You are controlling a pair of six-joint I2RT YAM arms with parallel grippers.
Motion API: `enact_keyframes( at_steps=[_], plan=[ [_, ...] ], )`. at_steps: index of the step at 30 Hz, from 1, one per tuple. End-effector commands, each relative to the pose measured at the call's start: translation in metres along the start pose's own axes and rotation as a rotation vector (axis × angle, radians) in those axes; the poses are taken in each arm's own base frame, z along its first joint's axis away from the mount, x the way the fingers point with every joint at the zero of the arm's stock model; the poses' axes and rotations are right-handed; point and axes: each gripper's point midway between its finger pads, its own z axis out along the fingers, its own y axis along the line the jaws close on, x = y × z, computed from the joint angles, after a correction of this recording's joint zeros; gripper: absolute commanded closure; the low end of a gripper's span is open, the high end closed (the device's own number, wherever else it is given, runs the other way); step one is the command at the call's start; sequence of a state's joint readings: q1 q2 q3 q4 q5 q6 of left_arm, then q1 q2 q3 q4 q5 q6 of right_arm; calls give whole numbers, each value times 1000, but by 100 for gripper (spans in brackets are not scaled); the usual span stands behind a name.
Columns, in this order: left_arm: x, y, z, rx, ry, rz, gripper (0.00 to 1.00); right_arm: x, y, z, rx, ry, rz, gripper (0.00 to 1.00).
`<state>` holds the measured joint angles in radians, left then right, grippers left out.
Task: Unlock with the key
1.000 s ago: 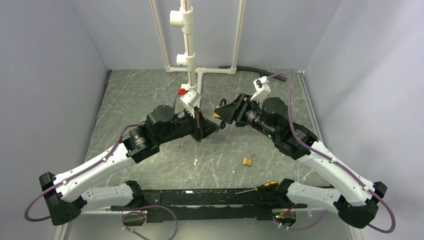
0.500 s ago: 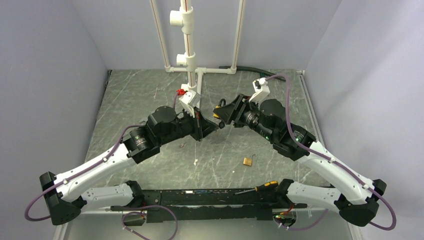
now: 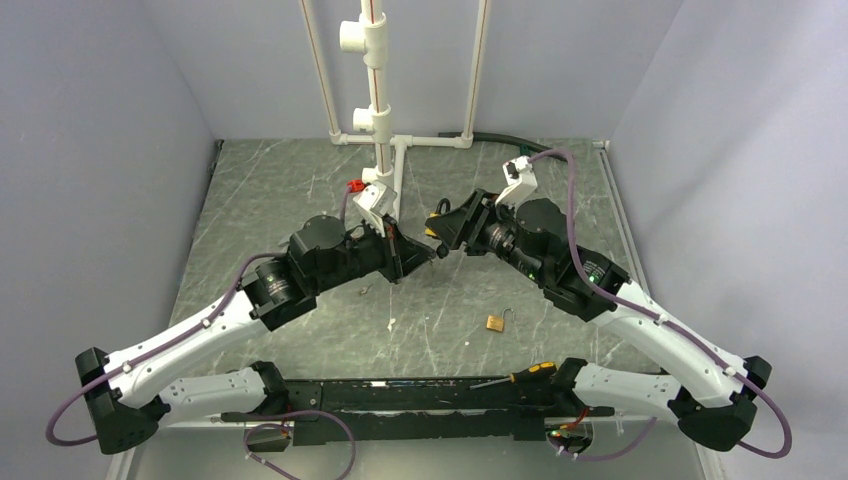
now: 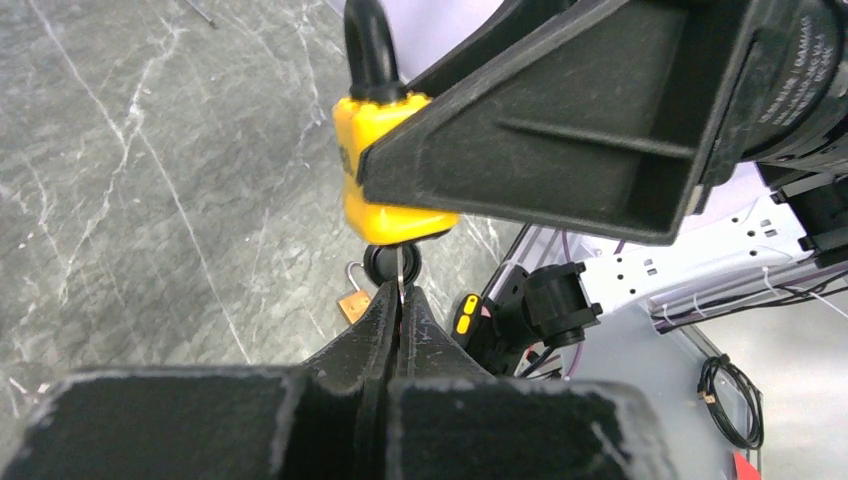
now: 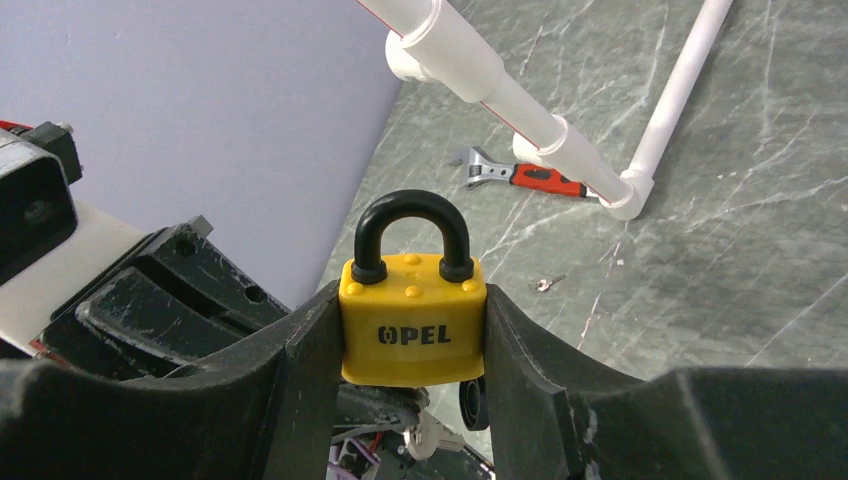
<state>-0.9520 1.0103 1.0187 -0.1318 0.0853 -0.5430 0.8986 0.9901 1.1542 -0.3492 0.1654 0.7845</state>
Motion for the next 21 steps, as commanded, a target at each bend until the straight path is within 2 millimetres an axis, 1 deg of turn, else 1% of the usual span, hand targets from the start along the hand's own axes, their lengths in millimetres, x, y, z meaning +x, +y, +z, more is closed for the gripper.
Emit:
enact_keyframes(
  at_steps=[1, 4, 14, 16, 17, 19, 21],
  plan=[
    [-34, -21, 0, 87, -122, 2, 100, -11, 20, -1, -74, -36, -8, 100],
    [-37, -24, -1, 98, -138, 1, 100, -12, 20, 0, -72, -41, -14, 100],
    [-42, -10, -5, 33, -195, -13, 100, -4, 24, 1, -112, -18, 2, 100],
    [-44, -8, -9, 22, -211, -17, 100, -3, 22, 1, -107, -14, 16, 100],
    [-50, -3, -13, -2, -251, -21, 100, -3, 20, 0, -93, -15, 31, 100],
    [-55, 5, -18, -39, -300, -17, 100, -3, 14, 0, -55, -18, 70, 100],
    [-56, 9, -19, -58, -308, -8, 100, -2, 14, 3, -43, -16, 112, 100]
  ],
)
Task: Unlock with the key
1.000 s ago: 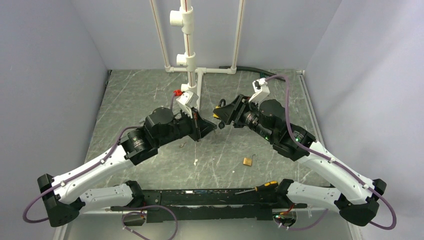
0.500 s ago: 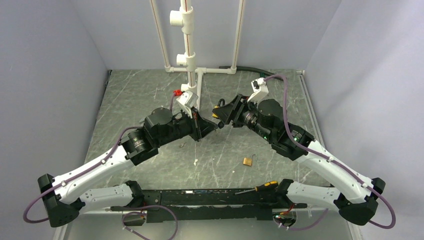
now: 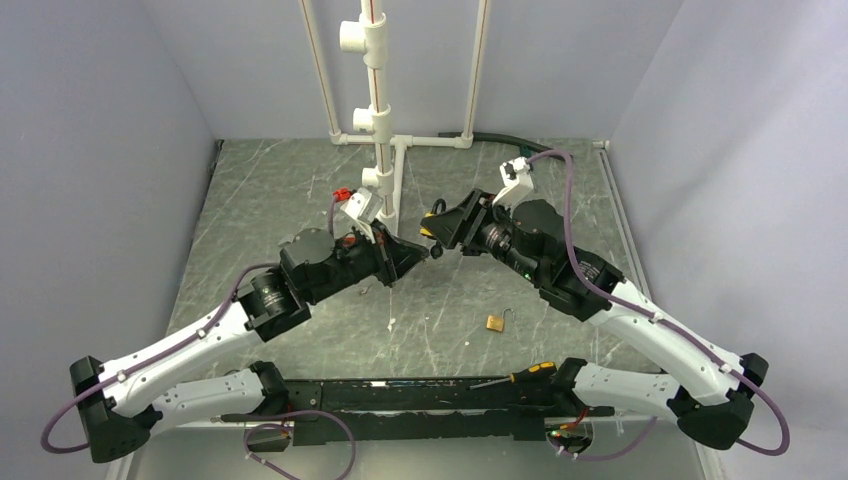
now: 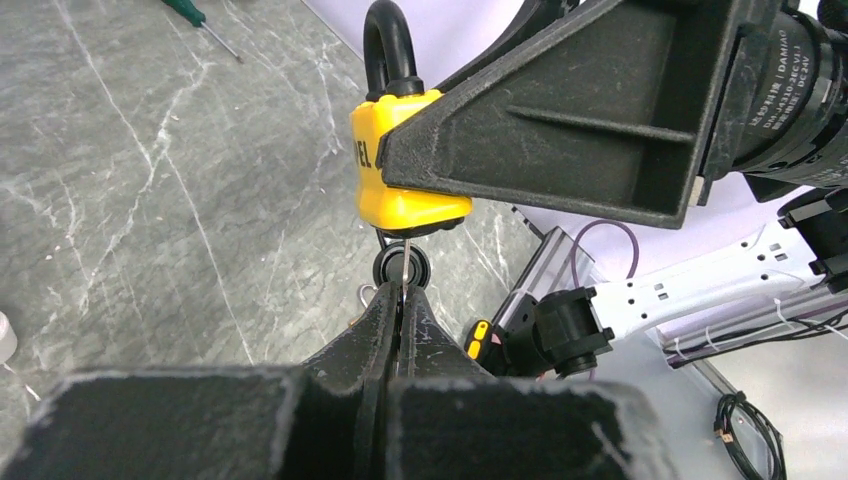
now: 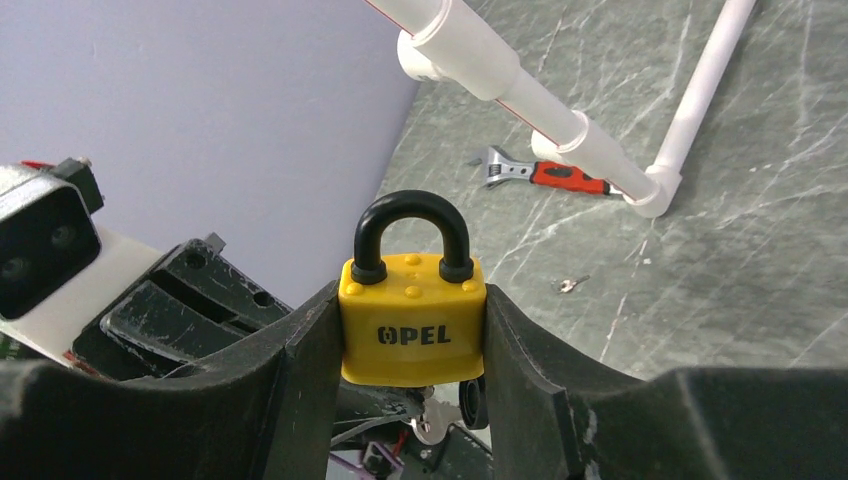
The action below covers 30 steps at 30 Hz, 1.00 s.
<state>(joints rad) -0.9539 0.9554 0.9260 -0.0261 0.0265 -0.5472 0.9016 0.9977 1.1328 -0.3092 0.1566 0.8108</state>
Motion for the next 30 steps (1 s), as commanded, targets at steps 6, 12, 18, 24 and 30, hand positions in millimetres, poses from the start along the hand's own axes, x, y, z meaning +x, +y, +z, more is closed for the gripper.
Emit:
enact_keyframes(
  at_steps=[6, 12, 18, 24, 30],
  plan=[
    [-52, -1, 1, -30, -209, -10, 100, 6, 15, 10, -17, 17, 96, 100],
    [-57, 0, -2, -48, -221, -2, 100, 13, 14, 14, -13, 8, 87, 100],
    [-62, 7, -8, -91, -235, 27, 100, 17, 19, 15, -19, 29, 84, 100],
    [-67, 14, -10, -133, -253, 47, 100, 24, 16, 17, 20, 56, 155, 100],
    [-61, 16, -6, -144, -221, 47, 64, 20, -17, 12, 206, 4, 255, 100]
  ],
)
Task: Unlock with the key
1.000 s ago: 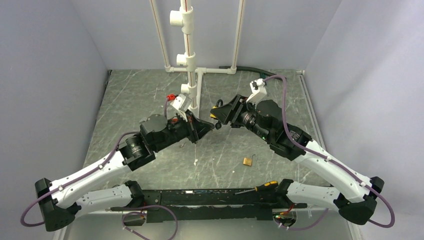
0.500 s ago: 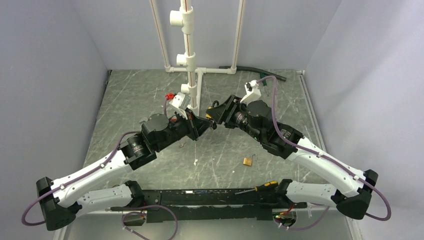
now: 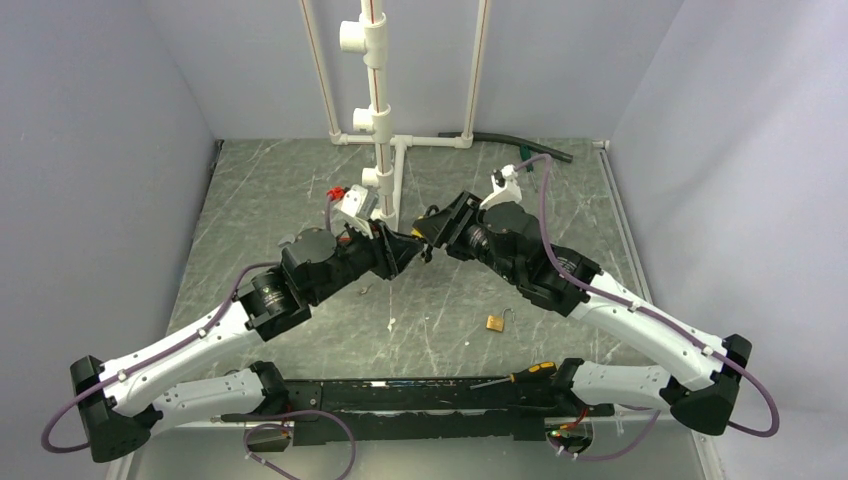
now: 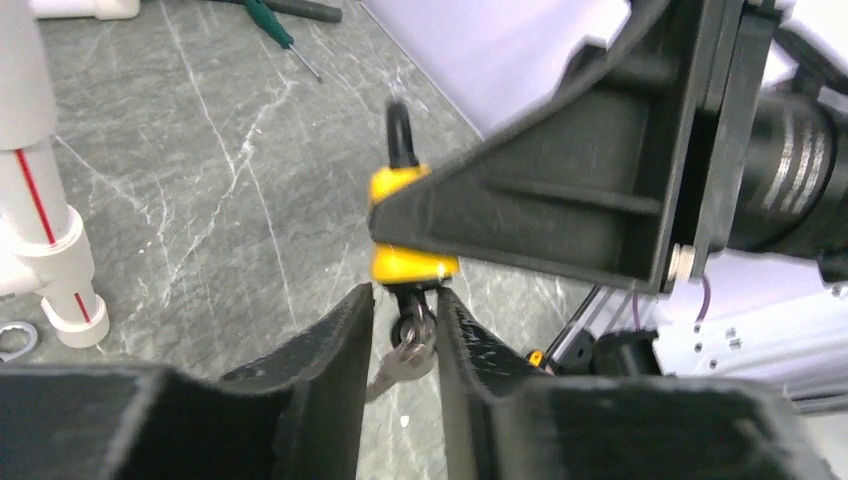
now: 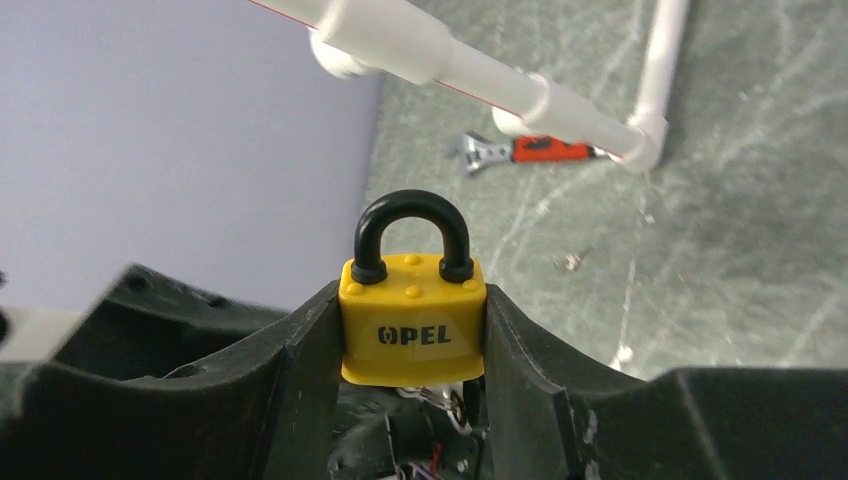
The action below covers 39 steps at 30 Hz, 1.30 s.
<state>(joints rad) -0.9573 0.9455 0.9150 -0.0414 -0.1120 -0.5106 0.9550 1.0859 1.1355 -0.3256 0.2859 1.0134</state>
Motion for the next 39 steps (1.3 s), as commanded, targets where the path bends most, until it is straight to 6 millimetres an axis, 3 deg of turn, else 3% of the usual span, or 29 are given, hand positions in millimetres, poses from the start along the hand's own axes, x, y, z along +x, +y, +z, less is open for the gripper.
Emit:
enact_keyframes(
  at_steps=[1, 6, 11, 16, 23, 29, 39],
  plan=[
    [-54, -6, -2, -20, -163, -1, 59, -2, -12, -12, 108, -4, 104, 100],
    [-46, -3, -1, -27, -135, -6, 46, -1, -27, -8, 155, 3, 195, 100],
    [-41, -7, -7, 2, -122, -9, 47, -9, -47, -8, 227, -18, 290, 100],
    [-18, -13, -6, 76, -58, 21, 58, -16, -57, -2, 255, -6, 380, 100],
    [-4, -10, 1, 79, -37, -4, 69, -22, -46, 0, 219, -8, 419, 100],
    [5, -10, 9, 87, -16, -5, 99, -26, -34, 1, 180, -4, 429, 100],
    [15, -9, 18, 95, 12, -17, 100, -32, -27, 0, 144, -16, 416, 100]
  ],
)
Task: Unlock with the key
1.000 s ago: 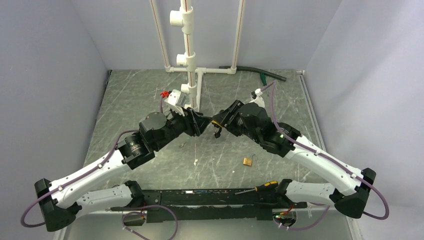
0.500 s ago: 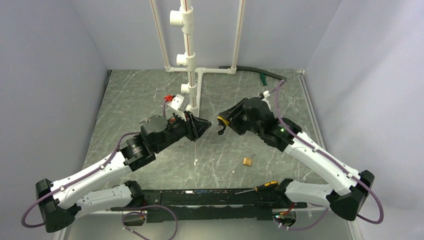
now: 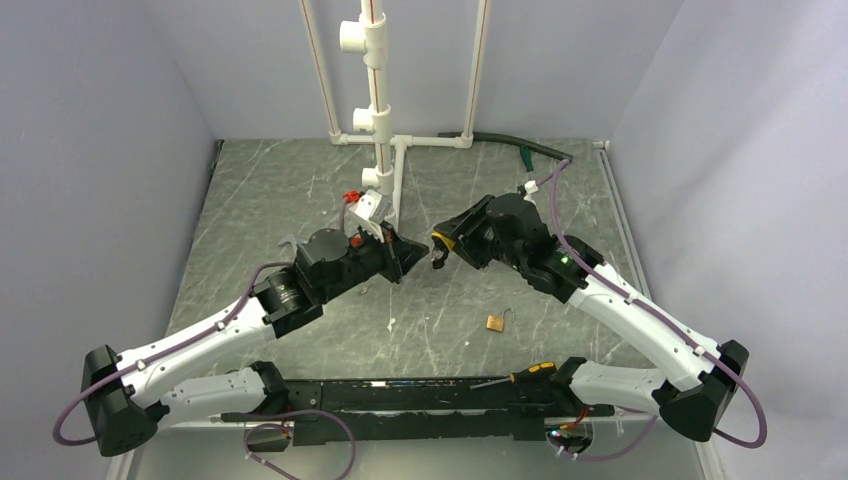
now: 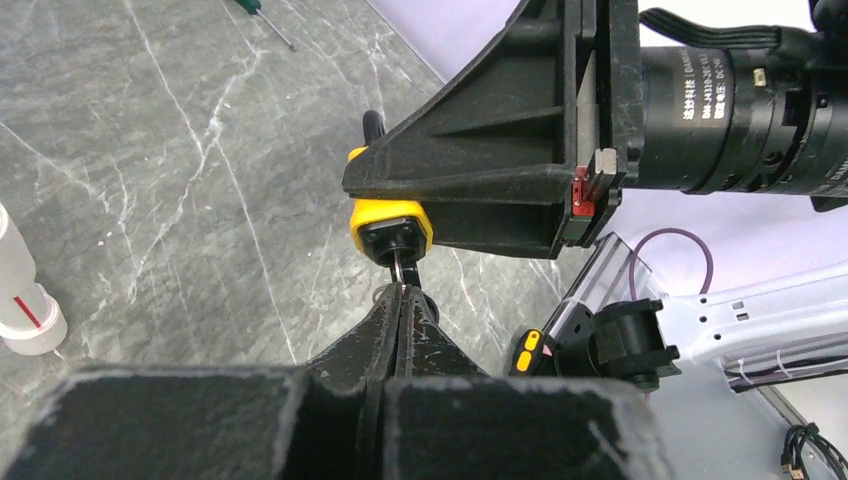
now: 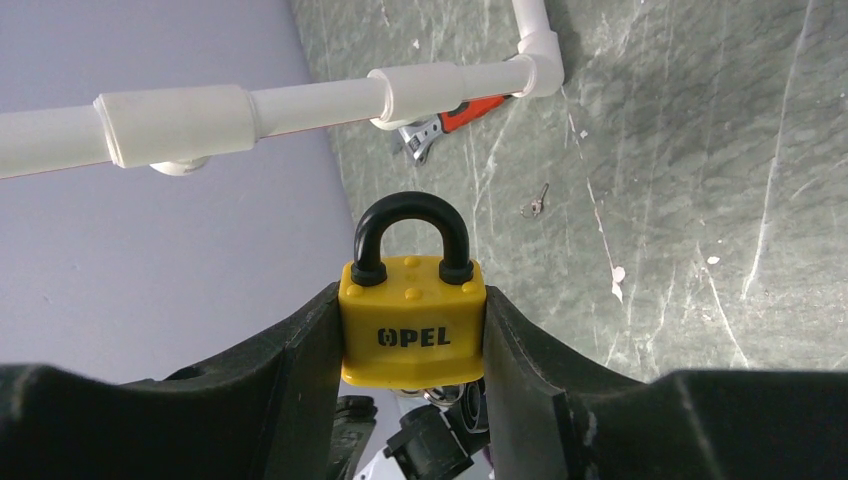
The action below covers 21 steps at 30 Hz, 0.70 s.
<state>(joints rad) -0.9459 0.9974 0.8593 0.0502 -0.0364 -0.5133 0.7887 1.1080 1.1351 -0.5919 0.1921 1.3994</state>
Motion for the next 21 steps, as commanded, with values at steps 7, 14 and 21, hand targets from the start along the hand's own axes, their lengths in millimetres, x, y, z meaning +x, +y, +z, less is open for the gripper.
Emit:
enact_keyframes(
  at_steps=[7, 14, 21],
  plan=[
    [-5, -8, 6, 37, -15, -15, 100, -13, 51, -20, -172, -28, 25, 100],
    [-2, -7, 8, 33, -5, -18, 100, -13, 53, -19, -186, -29, 21, 100],
    [-1, -7, 10, 34, -8, -18, 100, -9, 54, -17, -193, -11, 15, 100]
  ],
)
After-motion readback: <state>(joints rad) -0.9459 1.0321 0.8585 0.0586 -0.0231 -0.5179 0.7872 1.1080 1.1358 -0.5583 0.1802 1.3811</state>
